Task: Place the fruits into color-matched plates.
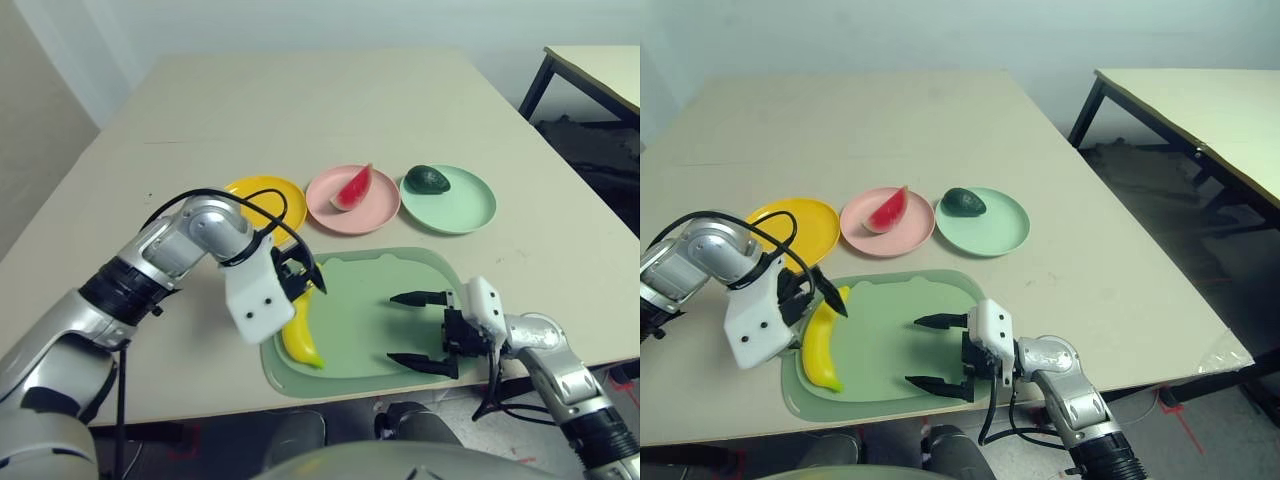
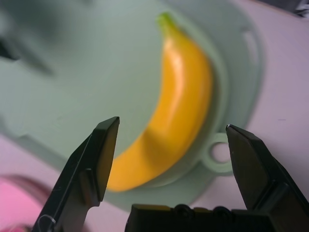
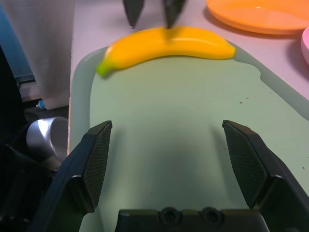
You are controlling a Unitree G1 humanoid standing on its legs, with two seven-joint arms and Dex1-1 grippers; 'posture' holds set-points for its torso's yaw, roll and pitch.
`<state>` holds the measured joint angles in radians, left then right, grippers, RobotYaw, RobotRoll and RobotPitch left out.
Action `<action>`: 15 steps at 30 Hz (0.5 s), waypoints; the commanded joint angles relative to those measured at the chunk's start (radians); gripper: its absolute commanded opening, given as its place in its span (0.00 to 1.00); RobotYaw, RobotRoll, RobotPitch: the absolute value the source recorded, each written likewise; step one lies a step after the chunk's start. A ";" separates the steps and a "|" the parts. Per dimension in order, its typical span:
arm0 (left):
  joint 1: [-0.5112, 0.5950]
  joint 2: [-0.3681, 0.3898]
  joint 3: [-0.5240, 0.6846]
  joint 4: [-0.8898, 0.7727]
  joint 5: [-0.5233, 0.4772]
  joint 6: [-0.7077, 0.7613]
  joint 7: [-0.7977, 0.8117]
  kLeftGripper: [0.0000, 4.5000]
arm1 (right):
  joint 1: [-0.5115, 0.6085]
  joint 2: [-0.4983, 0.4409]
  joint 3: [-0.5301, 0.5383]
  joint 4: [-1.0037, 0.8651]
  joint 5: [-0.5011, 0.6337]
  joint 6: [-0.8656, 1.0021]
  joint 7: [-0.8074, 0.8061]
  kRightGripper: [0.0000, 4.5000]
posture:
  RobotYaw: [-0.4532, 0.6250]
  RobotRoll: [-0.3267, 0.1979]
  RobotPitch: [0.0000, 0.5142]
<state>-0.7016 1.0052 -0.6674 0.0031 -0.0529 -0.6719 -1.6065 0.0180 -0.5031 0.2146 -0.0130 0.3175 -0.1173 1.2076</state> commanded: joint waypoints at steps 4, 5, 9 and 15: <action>-0.001 -0.047 -0.017 0.012 0.022 -0.014 0.002 1.00 | -0.003 0.001 0.005 0.008 -0.008 -0.015 -0.008 0.99 | 0.45 0.62 0.09; 0.000 -0.068 -0.011 0.032 0.041 -0.020 0.010 1.00 | -0.001 0.001 0.006 0.005 -0.010 -0.017 -0.010 0.99 | 0.44 0.62 0.09; -0.001 -0.108 -0.001 0.084 0.087 -0.059 0.020 1.00 | 0.005 -0.003 0.009 -0.011 -0.007 -0.020 -0.010 0.99 | 0.43 0.62 0.09; -0.007 -0.154 -0.007 0.154 0.143 -0.112 0.043 1.00 | 0.004 -0.008 0.005 -0.010 -0.006 -0.024 -0.012 0.99 | 0.42 0.62 0.09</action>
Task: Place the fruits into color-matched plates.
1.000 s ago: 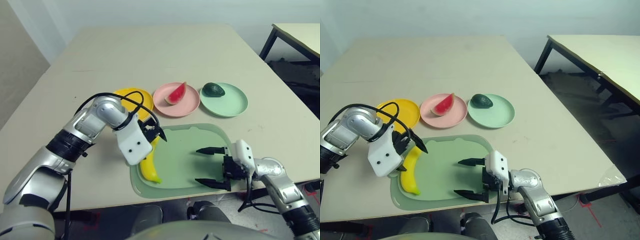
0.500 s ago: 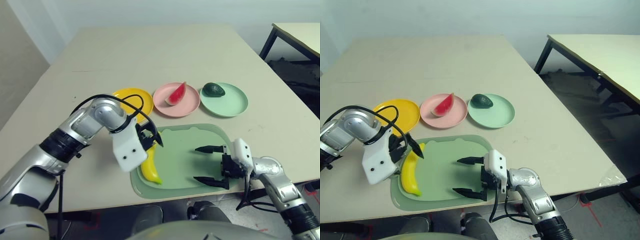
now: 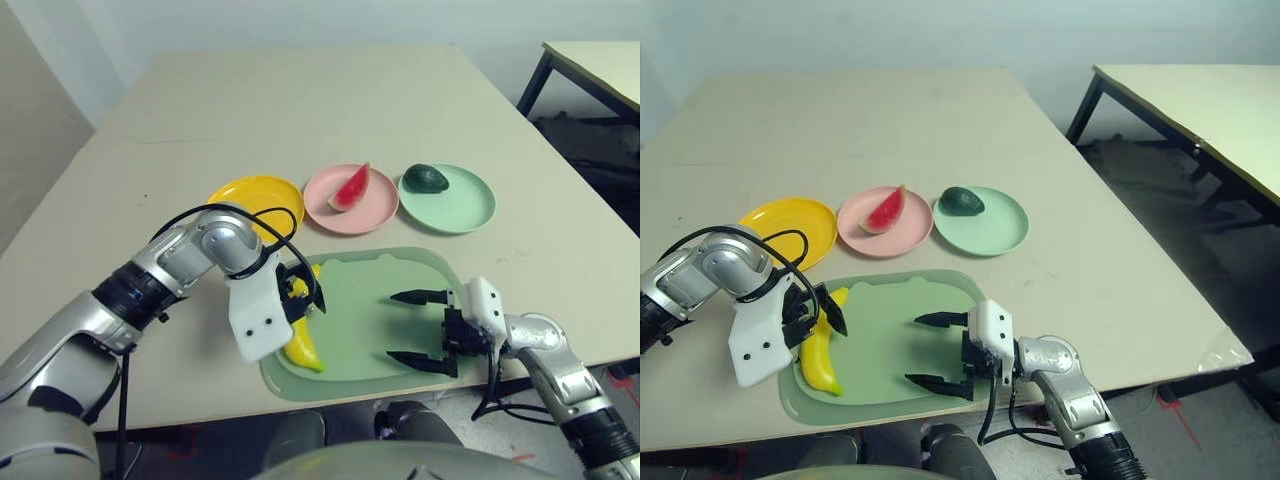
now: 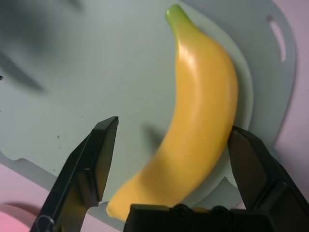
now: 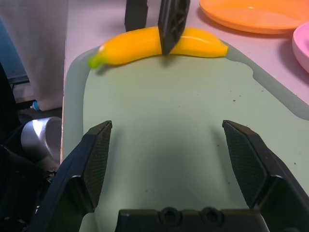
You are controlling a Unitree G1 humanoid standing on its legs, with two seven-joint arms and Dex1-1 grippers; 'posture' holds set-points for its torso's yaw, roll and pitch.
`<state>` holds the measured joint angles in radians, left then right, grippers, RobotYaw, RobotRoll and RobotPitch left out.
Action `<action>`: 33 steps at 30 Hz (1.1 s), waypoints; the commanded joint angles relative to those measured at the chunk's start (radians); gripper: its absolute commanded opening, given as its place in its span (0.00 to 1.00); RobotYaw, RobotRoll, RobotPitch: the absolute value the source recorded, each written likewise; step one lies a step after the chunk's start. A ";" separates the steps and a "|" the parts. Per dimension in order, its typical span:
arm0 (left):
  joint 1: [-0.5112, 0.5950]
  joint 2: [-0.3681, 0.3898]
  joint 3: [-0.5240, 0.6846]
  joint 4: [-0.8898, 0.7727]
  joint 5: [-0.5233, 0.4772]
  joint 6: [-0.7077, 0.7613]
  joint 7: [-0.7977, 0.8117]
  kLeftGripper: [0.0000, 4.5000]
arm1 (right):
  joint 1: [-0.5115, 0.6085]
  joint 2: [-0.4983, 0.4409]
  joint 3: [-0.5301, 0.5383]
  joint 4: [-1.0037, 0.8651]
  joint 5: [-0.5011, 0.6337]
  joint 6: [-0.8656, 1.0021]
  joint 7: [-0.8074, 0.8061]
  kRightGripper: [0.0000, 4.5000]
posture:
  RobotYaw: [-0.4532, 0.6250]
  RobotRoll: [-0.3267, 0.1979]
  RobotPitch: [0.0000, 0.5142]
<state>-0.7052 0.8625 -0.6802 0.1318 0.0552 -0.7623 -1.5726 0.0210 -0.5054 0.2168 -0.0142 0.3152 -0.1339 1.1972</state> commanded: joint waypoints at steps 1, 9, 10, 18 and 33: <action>0.000 -0.014 0.004 0.027 0.039 -0.022 0.012 1.00 | 0.003 -0.006 -0.001 -0.011 0.000 -0.007 -0.004 0.99 | 0.42 0.62 0.10; 0.006 -0.015 0.002 0.036 0.033 0.003 -0.004 0.72 | 0.015 0.004 -0.006 -0.031 0.021 0.002 -0.019 1.00 | 0.42 0.62 0.09; 0.001 -0.014 0.005 0.041 0.032 0.008 -0.007 0.64 | 0.016 0.007 -0.007 -0.035 0.028 0.006 -0.021 1.00 | 0.42 0.62 0.09; -0.052 -0.001 0.079 0.063 -0.043 0.086 -0.017 0.37 | 0.047 0.039 -0.015 -0.087 0.075 0.040 -0.068 1.00 | 0.43 0.62 0.09; -0.303 -0.003 0.237 0.611 0.125 0.026 0.161 0.37 | 0.109 0.133 -0.097 -0.259 0.067 0.212 -0.418 1.00 | 0.43 0.62 0.09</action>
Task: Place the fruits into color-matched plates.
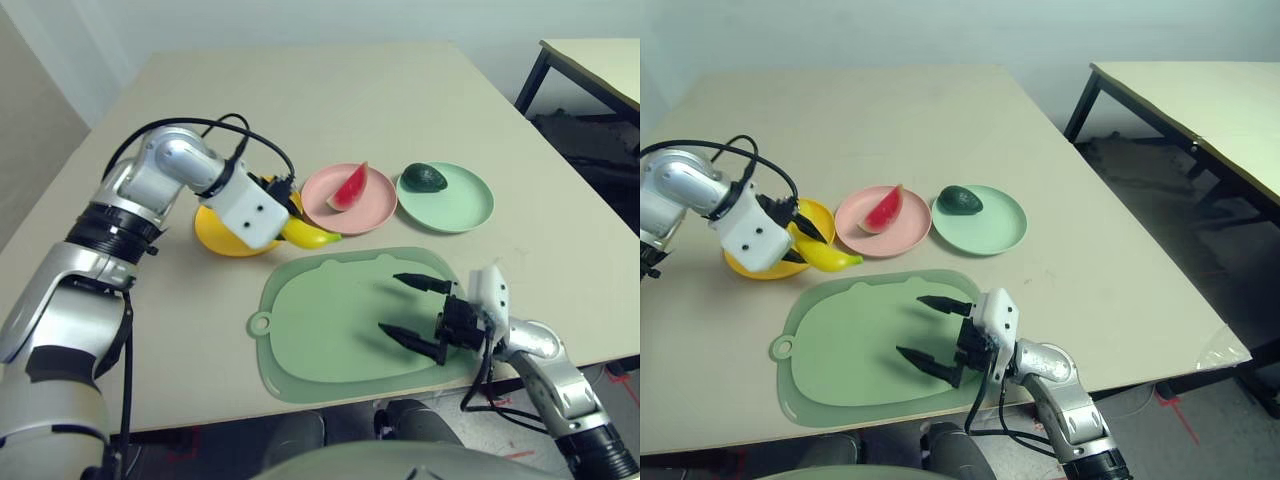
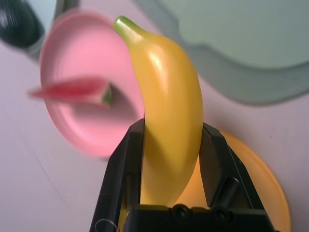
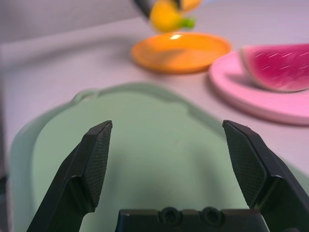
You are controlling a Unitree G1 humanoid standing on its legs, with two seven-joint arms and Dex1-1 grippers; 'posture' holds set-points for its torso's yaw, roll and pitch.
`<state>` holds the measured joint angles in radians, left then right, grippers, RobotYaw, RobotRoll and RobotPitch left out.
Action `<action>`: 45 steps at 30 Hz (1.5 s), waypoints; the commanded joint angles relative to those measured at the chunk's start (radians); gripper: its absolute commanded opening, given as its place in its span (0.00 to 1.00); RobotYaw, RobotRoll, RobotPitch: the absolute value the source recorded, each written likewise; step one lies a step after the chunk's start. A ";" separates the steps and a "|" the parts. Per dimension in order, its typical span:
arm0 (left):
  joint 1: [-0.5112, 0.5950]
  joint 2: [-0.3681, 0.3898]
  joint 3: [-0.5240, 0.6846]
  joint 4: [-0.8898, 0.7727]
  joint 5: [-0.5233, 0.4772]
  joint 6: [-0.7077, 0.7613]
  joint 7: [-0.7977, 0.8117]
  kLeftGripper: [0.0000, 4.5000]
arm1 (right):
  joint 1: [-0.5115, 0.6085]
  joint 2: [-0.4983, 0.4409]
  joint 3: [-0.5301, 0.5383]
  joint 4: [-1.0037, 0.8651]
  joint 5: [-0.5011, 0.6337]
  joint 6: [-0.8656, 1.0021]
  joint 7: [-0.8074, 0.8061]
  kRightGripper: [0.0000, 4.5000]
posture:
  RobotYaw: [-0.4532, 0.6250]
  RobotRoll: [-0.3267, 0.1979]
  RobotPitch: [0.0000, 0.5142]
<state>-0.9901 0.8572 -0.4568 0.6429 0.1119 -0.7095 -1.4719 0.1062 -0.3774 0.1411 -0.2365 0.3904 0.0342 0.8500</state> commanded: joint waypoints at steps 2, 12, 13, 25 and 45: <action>-0.024 0.000 0.011 0.177 0.116 -0.052 0.116 0.37 | 0.041 0.005 -0.027 -0.065 -0.019 0.061 -0.106 1.00 | 0.42 0.62 0.09; -0.092 -0.066 -0.045 0.479 0.383 -0.134 0.483 0.37 | 0.067 0.011 -0.035 -0.096 0.002 0.090 -0.156 1.00 | 0.40 0.62 0.08; -0.099 -0.073 -0.054 0.496 0.407 -0.139 0.517 0.37 | 0.066 0.009 -0.035 -0.094 0.002 0.089 -0.153 1.00 | 0.40 0.62 0.08; -0.081 -0.126 -0.055 0.535 0.445 -0.189 0.621 0.99 | 0.056 -0.008 -0.033 -0.071 -0.010 0.062 -0.111 1.00 | 0.40 0.62 0.08; 0.492 0.066 0.582 -0.013 -0.159 0.181 0.733 0.99 | -0.003 -0.045 -0.474 0.463 0.025 -0.152 -0.207 1.00 | 0.44 0.62 0.08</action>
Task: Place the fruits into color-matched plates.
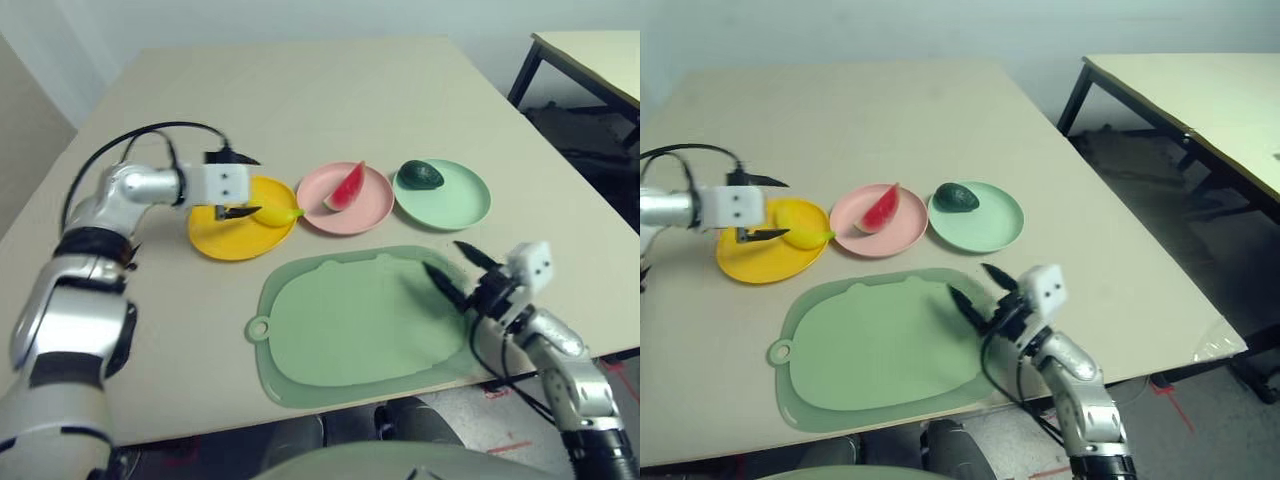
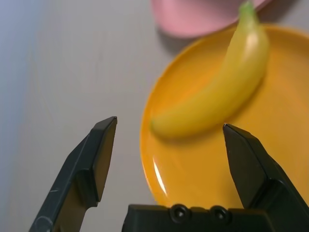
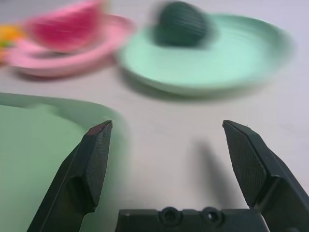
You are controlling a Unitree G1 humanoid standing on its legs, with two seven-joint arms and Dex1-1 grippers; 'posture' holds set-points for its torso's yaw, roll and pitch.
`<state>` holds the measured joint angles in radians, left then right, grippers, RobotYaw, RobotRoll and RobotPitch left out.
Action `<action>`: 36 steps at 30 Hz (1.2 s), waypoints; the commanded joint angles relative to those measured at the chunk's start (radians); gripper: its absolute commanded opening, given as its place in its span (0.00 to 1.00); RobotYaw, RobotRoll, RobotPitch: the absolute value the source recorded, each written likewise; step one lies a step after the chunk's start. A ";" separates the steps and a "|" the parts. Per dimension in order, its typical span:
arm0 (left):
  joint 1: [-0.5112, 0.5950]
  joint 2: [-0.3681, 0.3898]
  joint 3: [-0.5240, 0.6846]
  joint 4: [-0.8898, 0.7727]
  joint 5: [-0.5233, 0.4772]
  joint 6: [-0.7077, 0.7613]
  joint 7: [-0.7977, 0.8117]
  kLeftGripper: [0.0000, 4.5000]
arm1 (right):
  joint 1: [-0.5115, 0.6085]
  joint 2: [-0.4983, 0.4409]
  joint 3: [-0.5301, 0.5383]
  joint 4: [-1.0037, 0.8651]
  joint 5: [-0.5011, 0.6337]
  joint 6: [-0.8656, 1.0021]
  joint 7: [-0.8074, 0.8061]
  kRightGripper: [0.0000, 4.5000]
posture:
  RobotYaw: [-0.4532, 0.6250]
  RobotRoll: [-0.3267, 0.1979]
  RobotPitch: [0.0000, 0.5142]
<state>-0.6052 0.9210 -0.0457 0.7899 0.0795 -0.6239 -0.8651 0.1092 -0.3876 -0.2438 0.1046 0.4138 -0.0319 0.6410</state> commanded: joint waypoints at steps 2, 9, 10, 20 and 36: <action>0.229 -0.026 0.300 -0.305 -0.199 0.198 0.226 0.99 | -0.030 -0.087 -0.114 0.237 -0.049 -0.218 0.029 1.00 | 0.45 0.62 0.08; 0.581 -0.252 0.532 -0.723 -0.388 0.544 0.460 0.99 | -0.187 -0.208 -0.177 0.632 -0.101 -0.509 0.037 1.00 | 0.48 0.62 0.04; 0.612 -0.282 0.544 -0.753 -0.400 0.577 0.481 0.99 | -0.199 -0.216 -0.181 0.669 -0.098 -0.525 0.046 1.00 | 0.48 0.62 0.03; 0.810 -0.450 0.544 -0.732 -0.369 0.627 0.561 0.99 | -0.237 -0.256 -0.239 0.860 -0.059 -0.564 0.072 1.00 | 0.48 0.62 0.01; 0.854 -0.470 0.505 -0.802 -0.344 0.687 0.553 0.99 | -0.288 -0.228 -0.161 0.890 -0.103 -0.564 0.187 1.00 | 0.51 0.62 0.02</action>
<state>0.2370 0.4564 0.4683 0.0012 -0.2714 0.0524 -0.3099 -0.1764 -0.6264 -0.4204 0.9915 0.3202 -0.5823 0.8198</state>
